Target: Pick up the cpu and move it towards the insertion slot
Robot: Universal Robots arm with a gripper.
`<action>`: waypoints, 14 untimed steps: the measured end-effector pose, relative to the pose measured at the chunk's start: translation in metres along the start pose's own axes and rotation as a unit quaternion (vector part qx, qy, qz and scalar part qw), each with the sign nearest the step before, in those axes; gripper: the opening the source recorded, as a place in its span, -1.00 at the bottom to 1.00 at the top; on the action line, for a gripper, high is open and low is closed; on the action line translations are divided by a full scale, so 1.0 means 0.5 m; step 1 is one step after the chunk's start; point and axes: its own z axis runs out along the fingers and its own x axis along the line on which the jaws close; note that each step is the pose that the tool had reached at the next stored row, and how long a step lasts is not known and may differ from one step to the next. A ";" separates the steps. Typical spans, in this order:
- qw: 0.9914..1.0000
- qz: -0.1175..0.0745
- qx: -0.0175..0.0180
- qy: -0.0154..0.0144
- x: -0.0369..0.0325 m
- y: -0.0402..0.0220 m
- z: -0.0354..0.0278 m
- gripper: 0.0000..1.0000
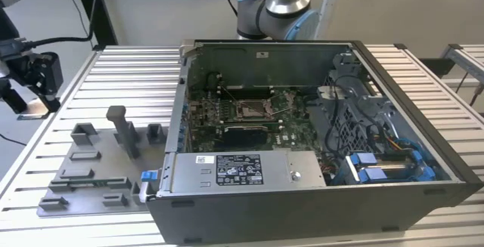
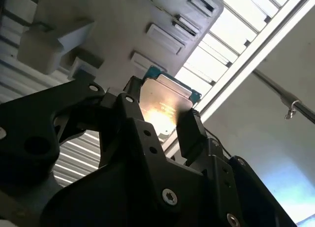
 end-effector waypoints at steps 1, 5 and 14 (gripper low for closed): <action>1.000 0.000 0.000 0.000 0.000 0.000 -0.008 -1.00; 1.000 0.000 0.000 0.000 0.000 0.002 -0.045 -1.00; 1.000 0.000 0.001 0.000 0.000 0.003 -0.080 -1.00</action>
